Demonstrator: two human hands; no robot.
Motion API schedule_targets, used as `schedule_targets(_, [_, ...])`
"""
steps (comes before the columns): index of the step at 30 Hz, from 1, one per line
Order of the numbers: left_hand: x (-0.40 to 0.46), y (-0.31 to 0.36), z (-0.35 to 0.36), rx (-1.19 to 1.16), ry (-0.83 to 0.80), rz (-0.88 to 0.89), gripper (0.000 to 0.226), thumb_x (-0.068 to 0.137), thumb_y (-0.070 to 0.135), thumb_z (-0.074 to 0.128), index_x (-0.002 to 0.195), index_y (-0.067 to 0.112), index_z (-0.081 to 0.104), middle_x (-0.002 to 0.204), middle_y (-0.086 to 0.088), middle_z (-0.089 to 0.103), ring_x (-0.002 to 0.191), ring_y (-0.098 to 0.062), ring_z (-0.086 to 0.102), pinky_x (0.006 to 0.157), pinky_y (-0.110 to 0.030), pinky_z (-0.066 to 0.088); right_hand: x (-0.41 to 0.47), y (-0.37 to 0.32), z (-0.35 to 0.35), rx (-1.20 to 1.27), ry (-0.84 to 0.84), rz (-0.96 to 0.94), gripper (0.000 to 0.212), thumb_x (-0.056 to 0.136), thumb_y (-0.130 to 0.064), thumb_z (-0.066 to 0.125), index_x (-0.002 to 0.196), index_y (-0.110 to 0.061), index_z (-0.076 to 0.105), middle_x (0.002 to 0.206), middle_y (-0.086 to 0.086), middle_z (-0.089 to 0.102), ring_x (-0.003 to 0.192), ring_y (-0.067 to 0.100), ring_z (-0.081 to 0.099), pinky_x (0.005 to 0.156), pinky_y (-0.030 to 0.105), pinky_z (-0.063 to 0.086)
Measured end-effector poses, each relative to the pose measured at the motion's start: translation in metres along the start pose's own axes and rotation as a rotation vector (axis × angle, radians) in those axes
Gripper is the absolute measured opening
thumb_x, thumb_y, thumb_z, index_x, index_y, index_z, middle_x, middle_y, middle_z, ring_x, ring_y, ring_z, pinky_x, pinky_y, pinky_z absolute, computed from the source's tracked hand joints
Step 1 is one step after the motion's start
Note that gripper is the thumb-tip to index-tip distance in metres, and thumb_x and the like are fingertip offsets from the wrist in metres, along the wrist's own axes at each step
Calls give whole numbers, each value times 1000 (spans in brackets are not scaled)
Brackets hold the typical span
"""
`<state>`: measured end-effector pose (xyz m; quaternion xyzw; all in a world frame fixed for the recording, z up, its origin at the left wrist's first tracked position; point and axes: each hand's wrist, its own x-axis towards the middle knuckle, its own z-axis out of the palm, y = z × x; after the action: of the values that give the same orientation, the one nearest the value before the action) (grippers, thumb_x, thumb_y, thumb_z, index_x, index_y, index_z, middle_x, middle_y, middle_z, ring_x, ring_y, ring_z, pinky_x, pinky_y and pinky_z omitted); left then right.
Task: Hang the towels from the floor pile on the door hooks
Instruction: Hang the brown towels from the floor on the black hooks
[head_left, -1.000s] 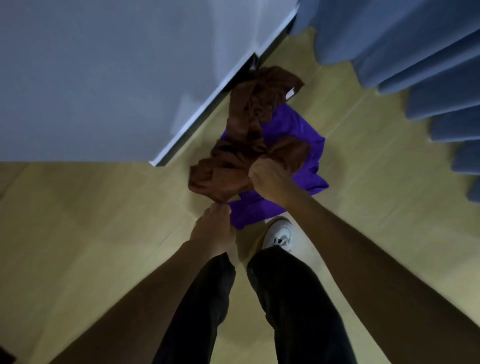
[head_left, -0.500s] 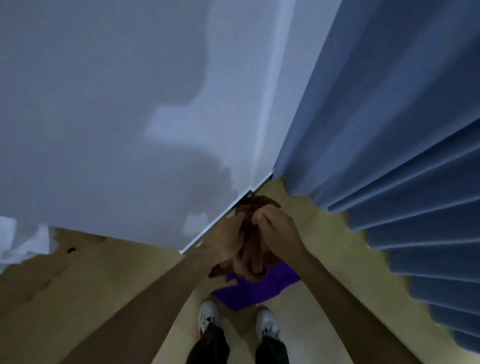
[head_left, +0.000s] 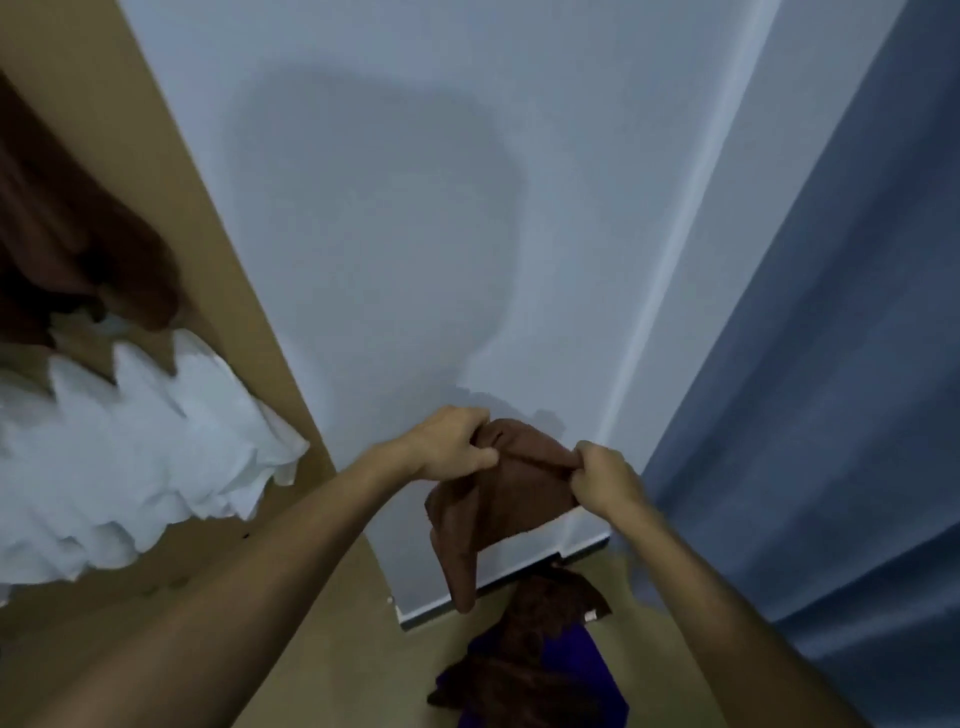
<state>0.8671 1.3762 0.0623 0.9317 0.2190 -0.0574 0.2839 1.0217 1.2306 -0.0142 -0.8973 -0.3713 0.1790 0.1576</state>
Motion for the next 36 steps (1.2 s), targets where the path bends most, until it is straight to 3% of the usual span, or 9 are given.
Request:
schedule_targets(3, [-37,-2,-36,-16,-231,-164,14,82,25,66,92,17,59,93,-1,62,88,-20,60,68,-26,49,2,-41,-39,111,67,-122,23,88,-2,33,95,-10,53,99,14,63,81,29,57,66,32,45])
schedule_targets(6, [-74,-3,-58,-130,-401,-316,17,83,7,62,97,15,57,98,-4,64,95,-21,63,73,-29,54,-8,-94,-65,302,39,-395,32,88,4,34,92,-13,60,95,8,65,83,24,61,71,31,51])
schedule_targets(9, [-98,-8,-76,-215,-119,-344,31,86,-2,49,113,13,52,119,-6,59,107,-22,60,84,-34,53,-28,-146,-80,282,-14,-660,35,86,6,43,97,-15,68,100,-2,69,95,12,60,75,8,41])
schedule_targets(13, [-118,-5,-92,-417,212,-174,47,88,-1,51,131,17,46,130,-5,54,117,-21,54,98,-33,48,-52,-192,-91,395,-76,-793,38,86,4,49,96,-23,72,101,-7,71,97,3,63,83,6,43])
schedule_targets(19, [-153,-30,-118,-237,354,-133,8,85,19,64,92,19,60,93,1,63,96,-26,61,84,-38,51,-64,-237,-107,488,-68,-865,33,82,10,56,94,-16,74,92,1,72,89,15,68,77,23,55])
schedule_targets(22, [-180,-43,-135,-61,398,-156,22,88,22,62,73,29,48,80,9,53,84,-16,53,69,-27,40,-72,-266,-100,412,-35,-851,30,84,7,56,100,-14,71,94,1,70,86,14,65,67,16,51])
schedule_targets(28, [-247,-86,-166,58,491,-182,18,89,6,52,99,15,63,103,-3,66,99,-18,59,79,-29,45,-101,-341,-77,252,47,-955,31,83,6,55,97,-17,71,91,-7,68,89,9,62,74,11,45])
schedule_targets(32, [-290,-118,-184,123,538,-189,20,86,3,48,99,10,62,97,-7,66,93,-21,60,79,-38,50,-122,-389,-57,267,51,-991,29,84,4,56,94,-20,69,85,-12,65,82,-1,59,66,2,42])
schedule_targets(36, [-332,-148,-197,191,578,-223,7,87,5,50,89,9,55,87,-6,59,82,-21,55,68,-34,44,-134,-436,-36,261,30,-973,26,82,1,61,93,-22,69,85,-12,65,79,2,60,66,12,46])
